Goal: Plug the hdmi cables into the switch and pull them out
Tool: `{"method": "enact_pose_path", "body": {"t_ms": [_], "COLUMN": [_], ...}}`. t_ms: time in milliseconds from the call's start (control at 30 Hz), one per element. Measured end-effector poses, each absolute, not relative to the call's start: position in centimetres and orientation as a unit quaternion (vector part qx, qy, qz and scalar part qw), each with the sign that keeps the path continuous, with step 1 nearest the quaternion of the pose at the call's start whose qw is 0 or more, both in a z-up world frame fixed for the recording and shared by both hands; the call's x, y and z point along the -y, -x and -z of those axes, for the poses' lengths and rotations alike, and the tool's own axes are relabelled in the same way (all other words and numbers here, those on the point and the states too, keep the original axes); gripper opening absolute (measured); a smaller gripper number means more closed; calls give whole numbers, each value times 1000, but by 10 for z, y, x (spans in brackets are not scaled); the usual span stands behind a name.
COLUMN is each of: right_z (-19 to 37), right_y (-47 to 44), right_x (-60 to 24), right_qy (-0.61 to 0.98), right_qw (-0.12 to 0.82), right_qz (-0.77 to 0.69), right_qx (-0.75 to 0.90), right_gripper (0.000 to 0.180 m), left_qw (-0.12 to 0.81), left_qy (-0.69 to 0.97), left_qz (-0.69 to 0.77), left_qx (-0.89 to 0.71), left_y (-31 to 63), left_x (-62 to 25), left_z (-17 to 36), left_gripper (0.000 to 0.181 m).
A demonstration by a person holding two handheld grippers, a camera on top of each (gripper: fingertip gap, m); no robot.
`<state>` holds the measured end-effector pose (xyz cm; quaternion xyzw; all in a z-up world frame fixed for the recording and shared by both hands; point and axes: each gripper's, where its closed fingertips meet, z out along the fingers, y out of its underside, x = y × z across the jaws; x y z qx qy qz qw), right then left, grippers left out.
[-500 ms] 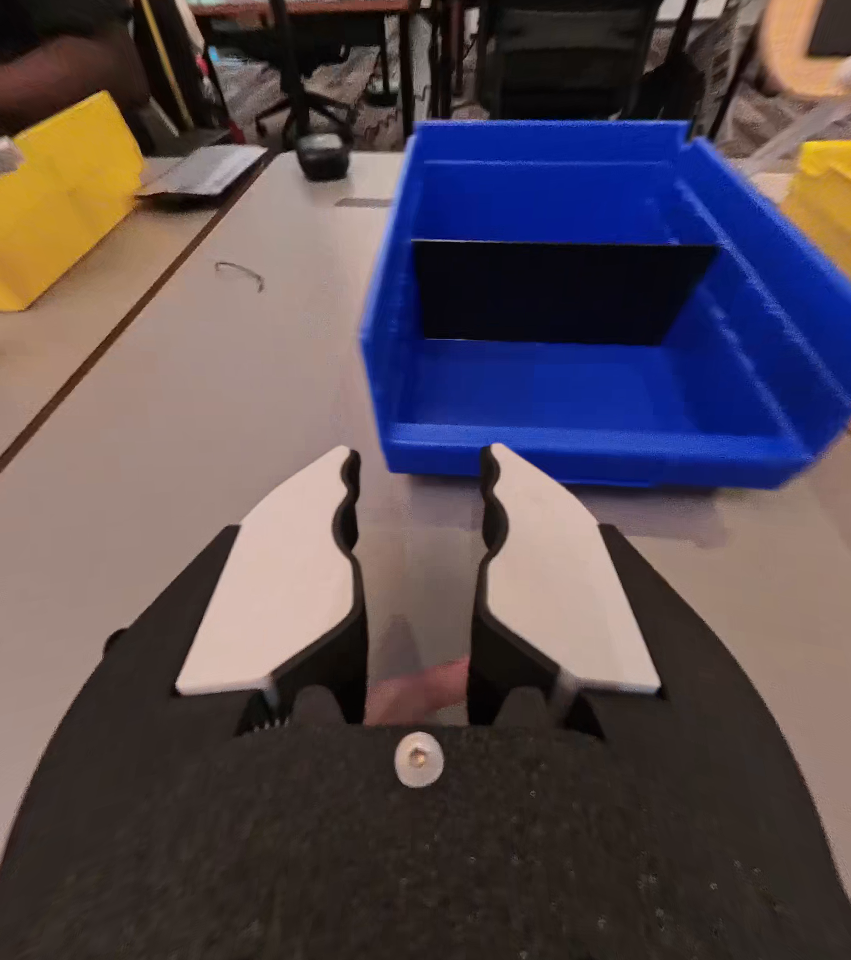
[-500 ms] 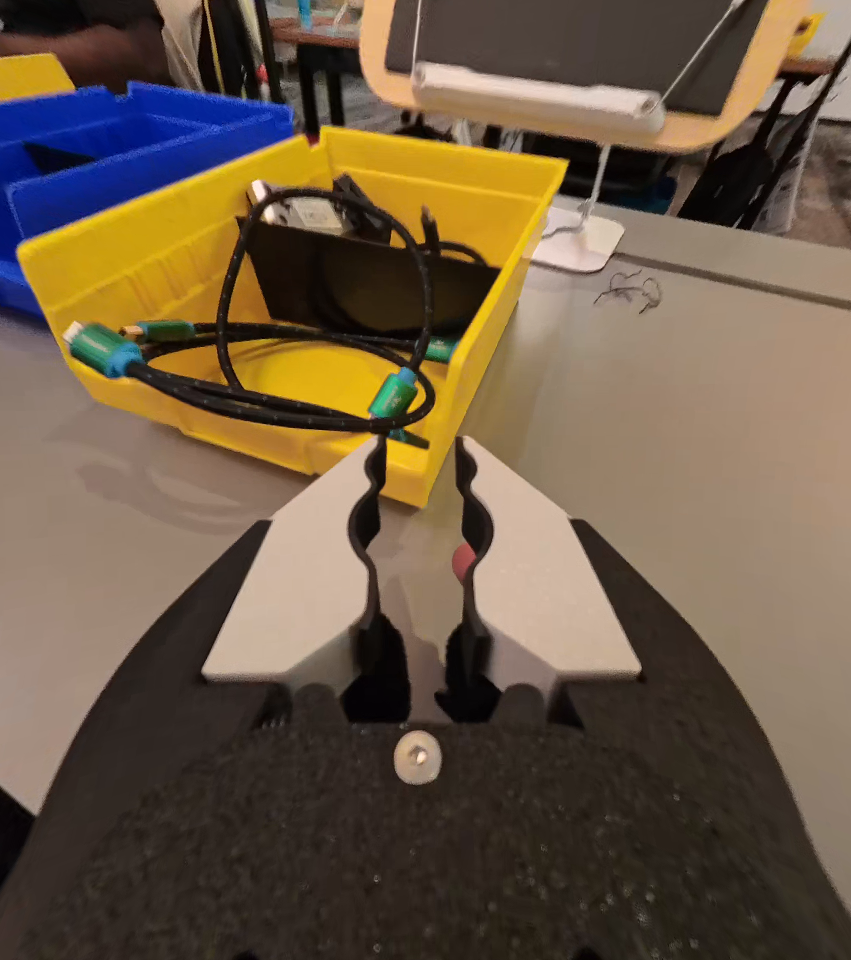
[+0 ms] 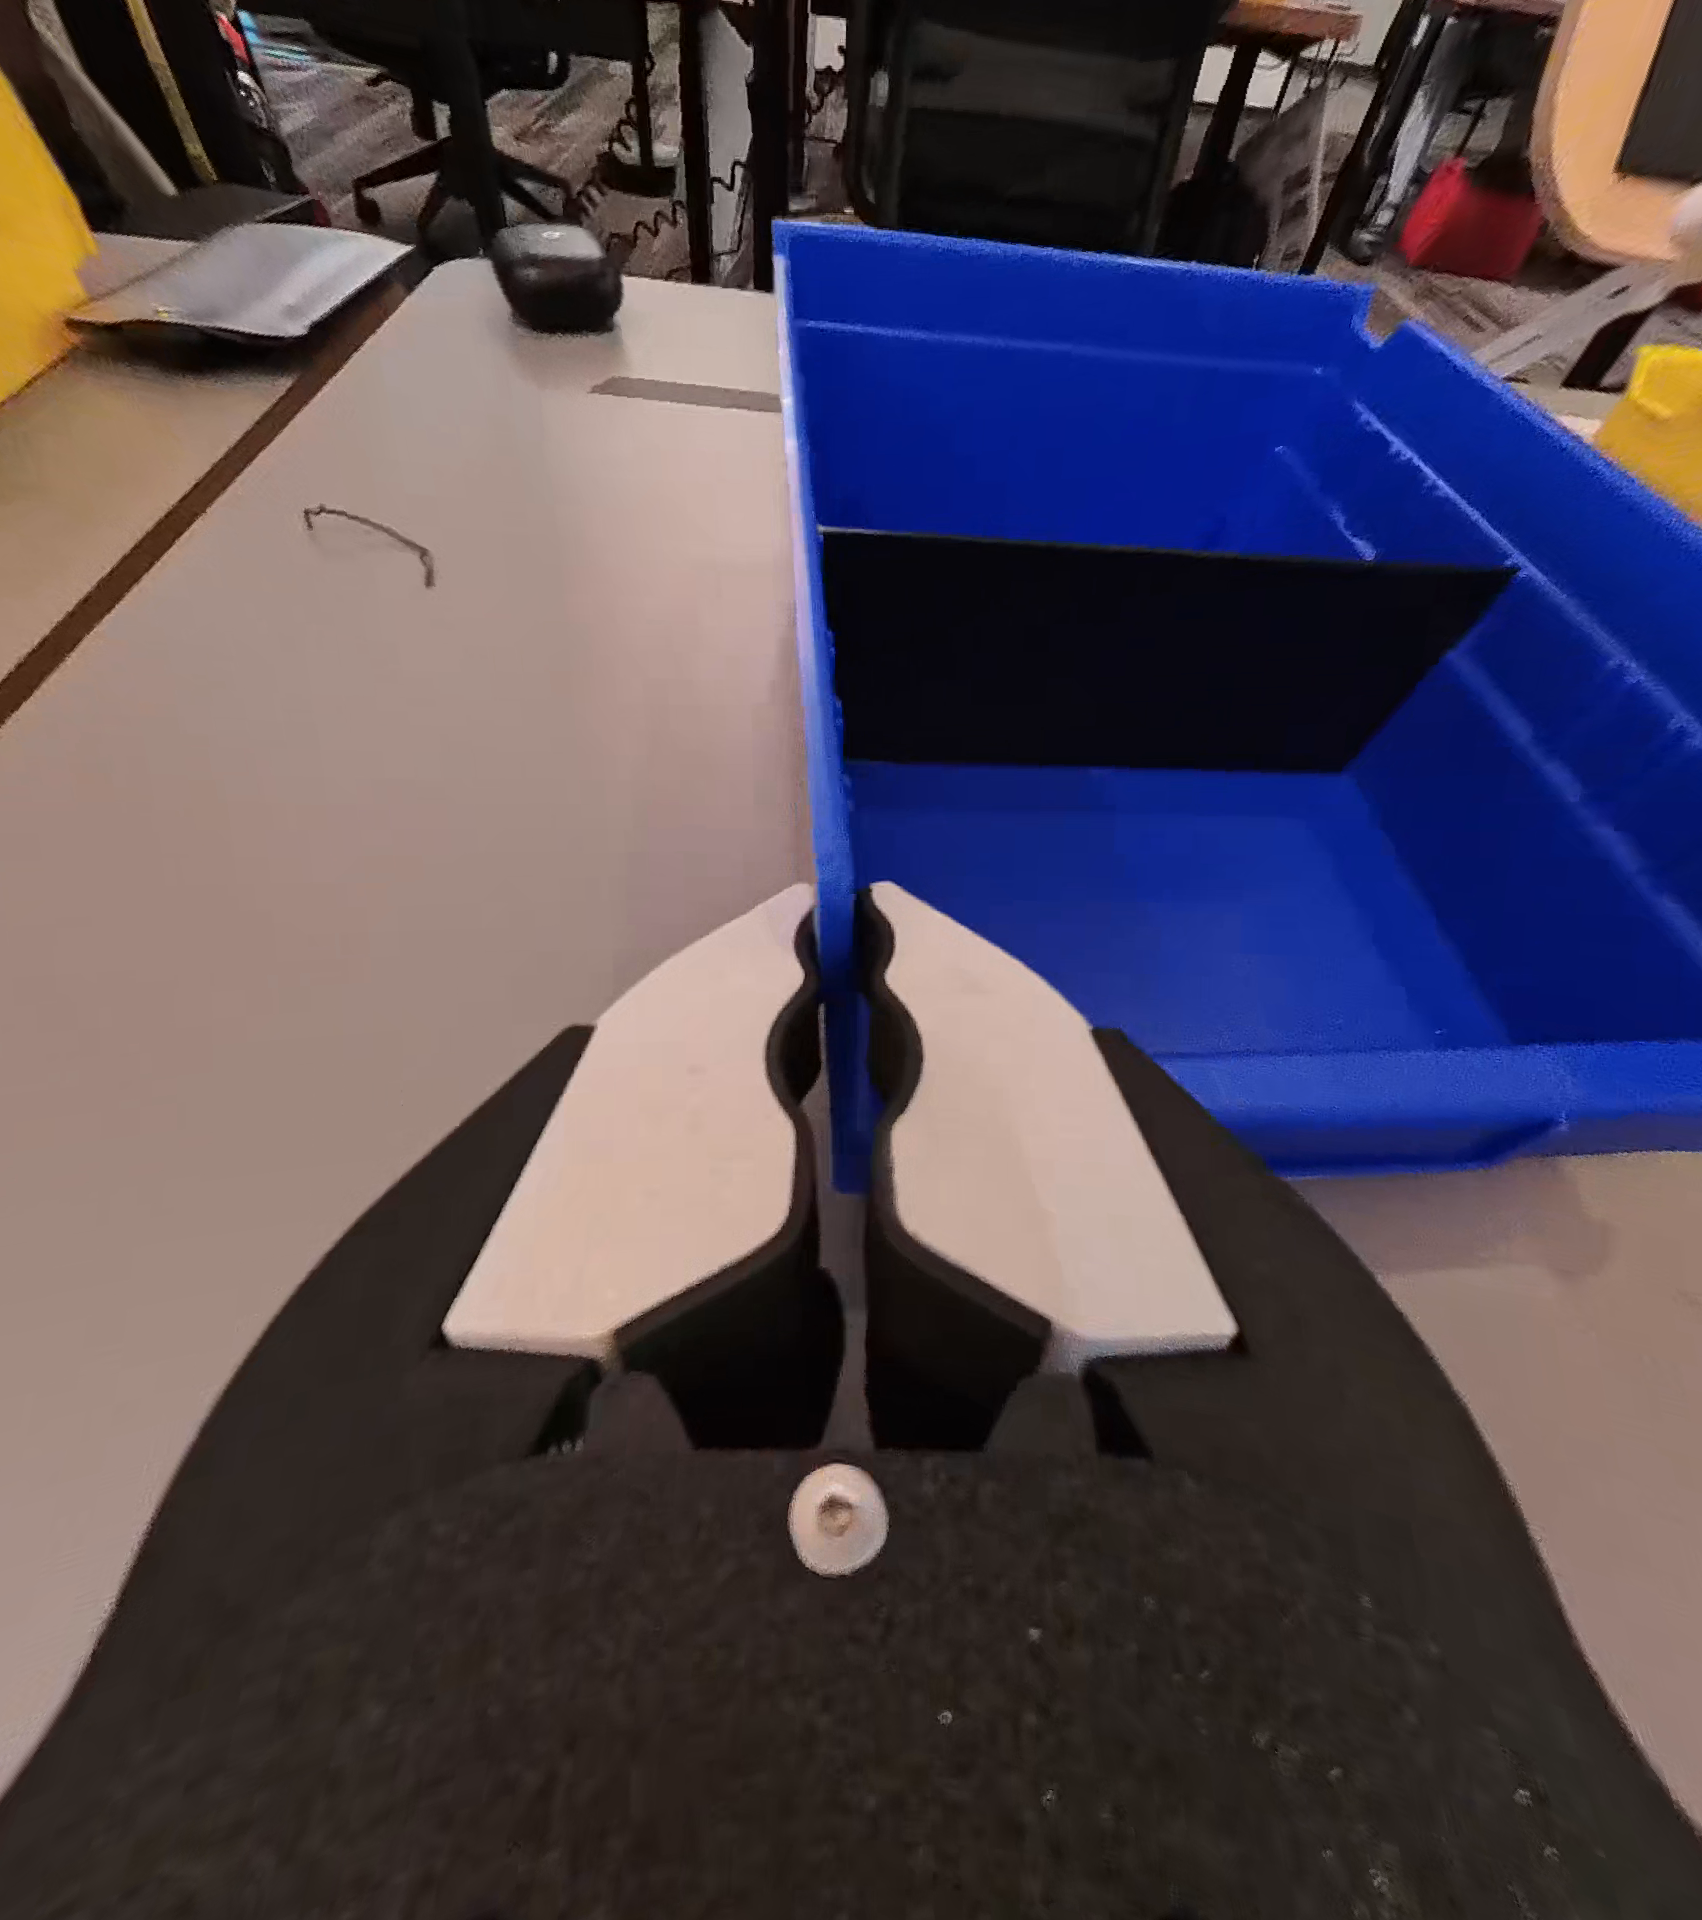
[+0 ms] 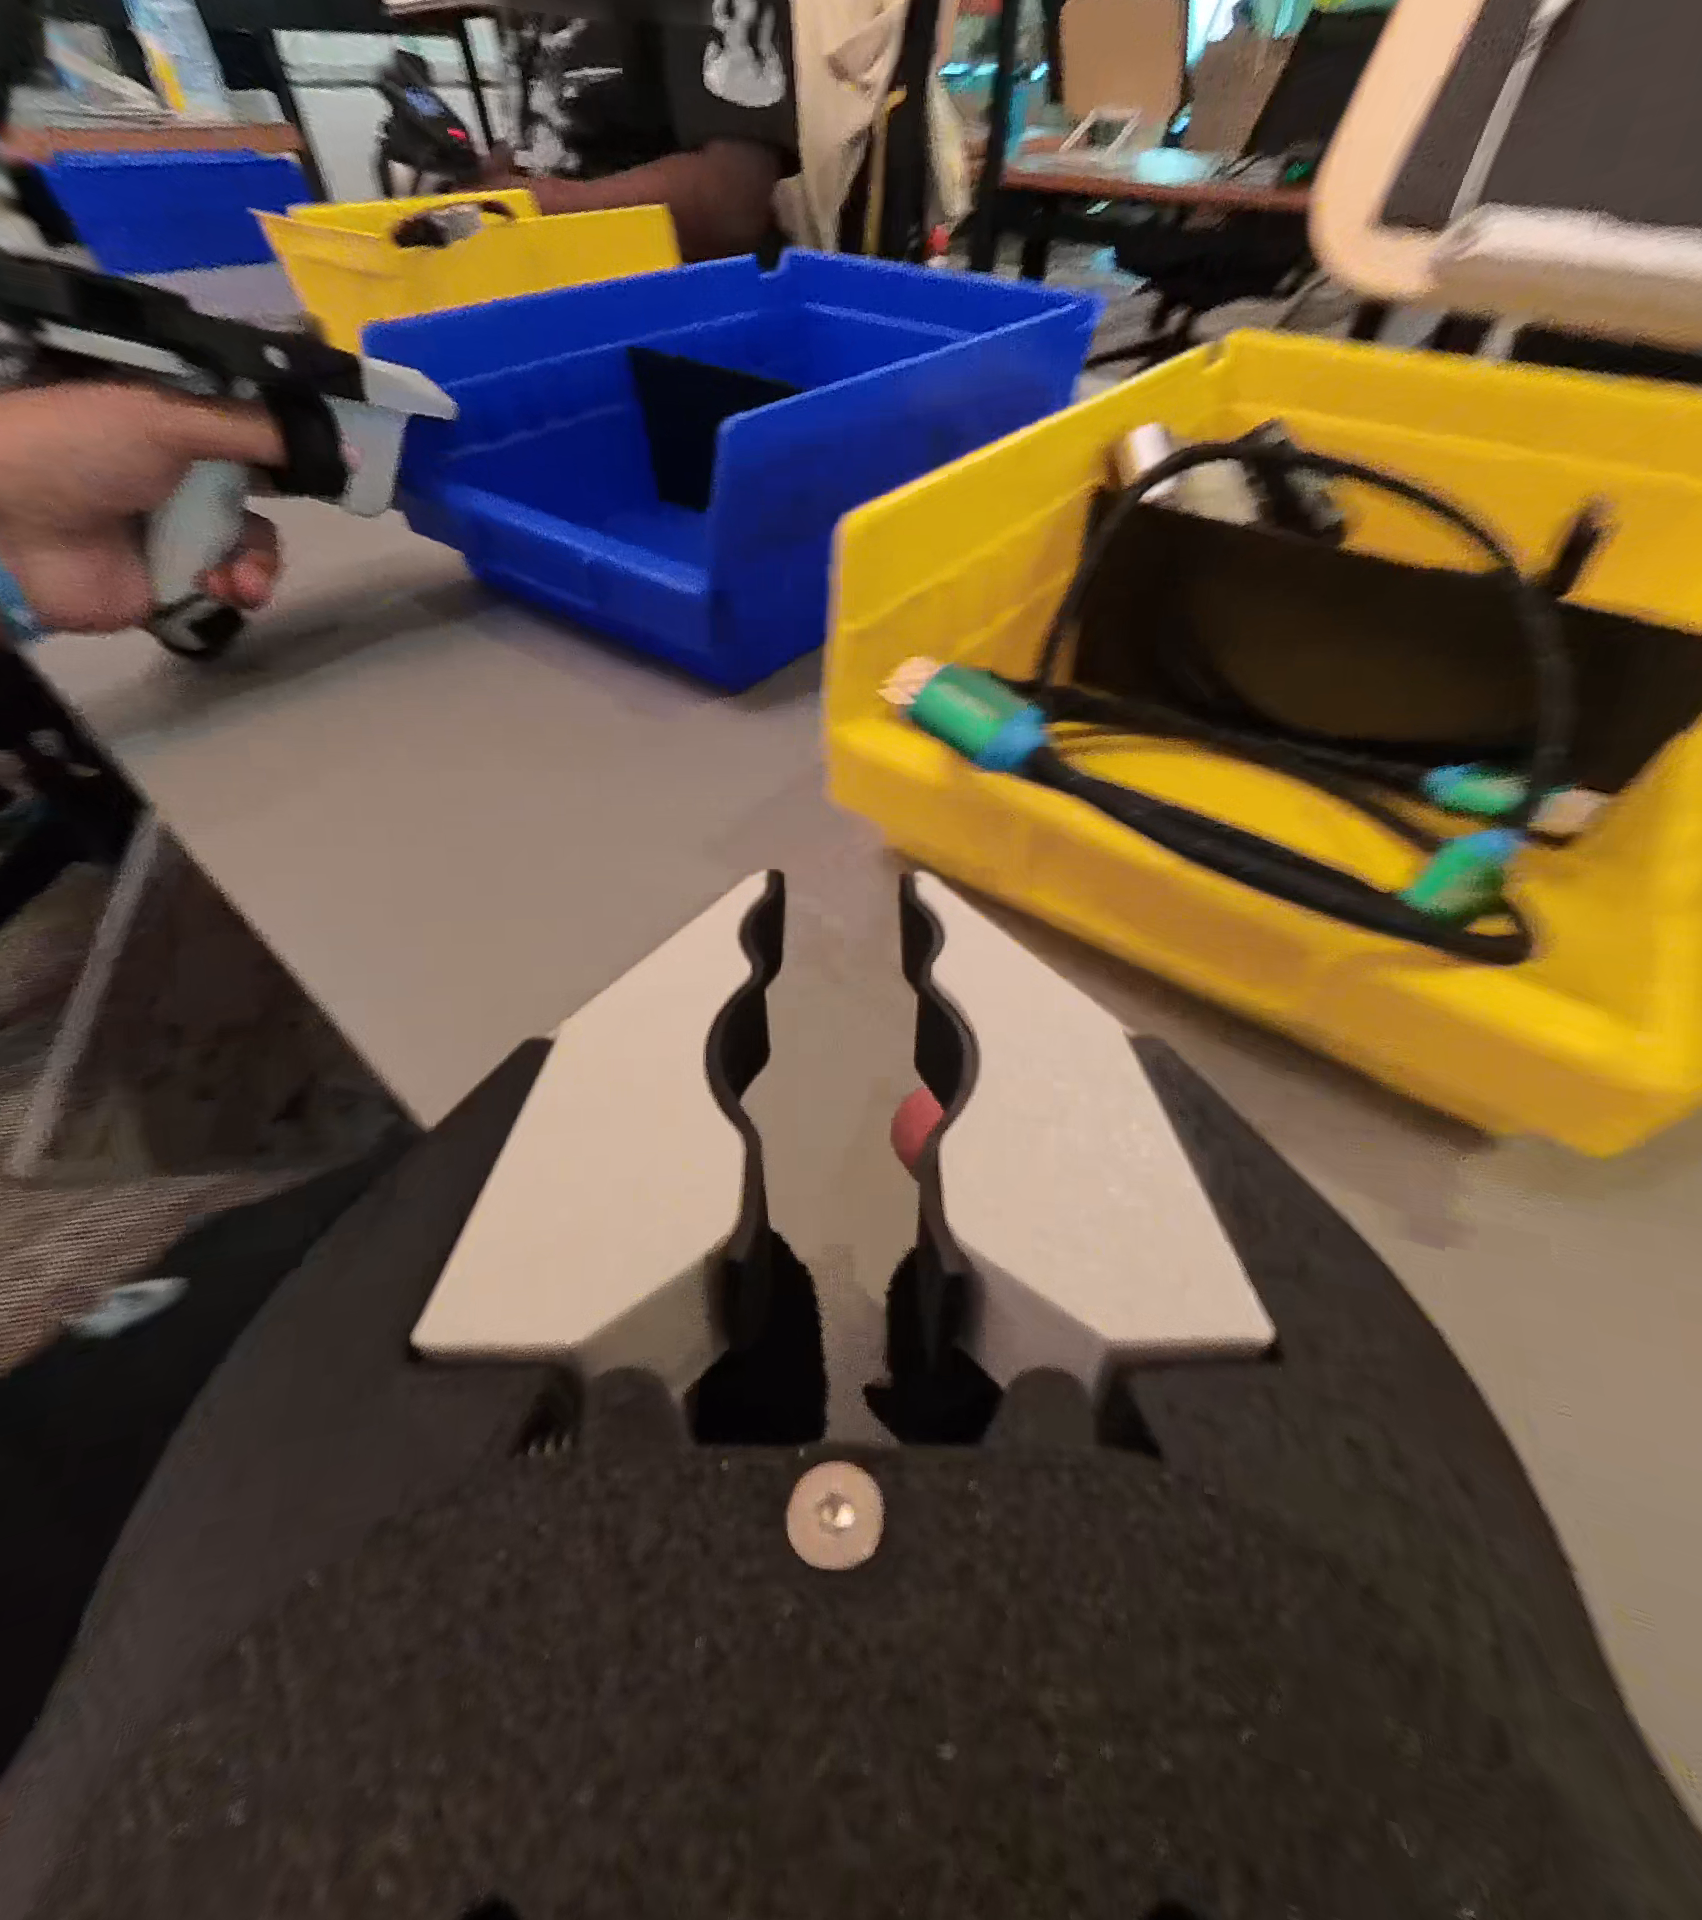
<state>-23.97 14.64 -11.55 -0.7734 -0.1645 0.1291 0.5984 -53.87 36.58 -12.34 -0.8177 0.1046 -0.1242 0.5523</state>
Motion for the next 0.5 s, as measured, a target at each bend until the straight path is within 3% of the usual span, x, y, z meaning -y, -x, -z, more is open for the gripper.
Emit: {"method": "enact_pose_path", "body": {"t_ms": [233, 400, 500], "right_z": [113, 121, 135], "right_y": [328, 341, 341], "right_x": [-165, -217, -230], "right_qy": [772, 807, 822], "right_qw": [577, 569, 561], "right_qz": [-200, -120, -44], "right_qx": [177, 101, 86], "right_gripper": [25, 55, 46], "left_qw": [543, 528, 526], "left_qy": [829, 837, 839], "left_qz": [108, 115, 100], "left_qx": [-81, -85, -98], "left_y": [550, 546, 544], "left_x": [-301, -256, -230], "left_z": [124, 124, 124], "left_gripper": [4, 5, 5]}}
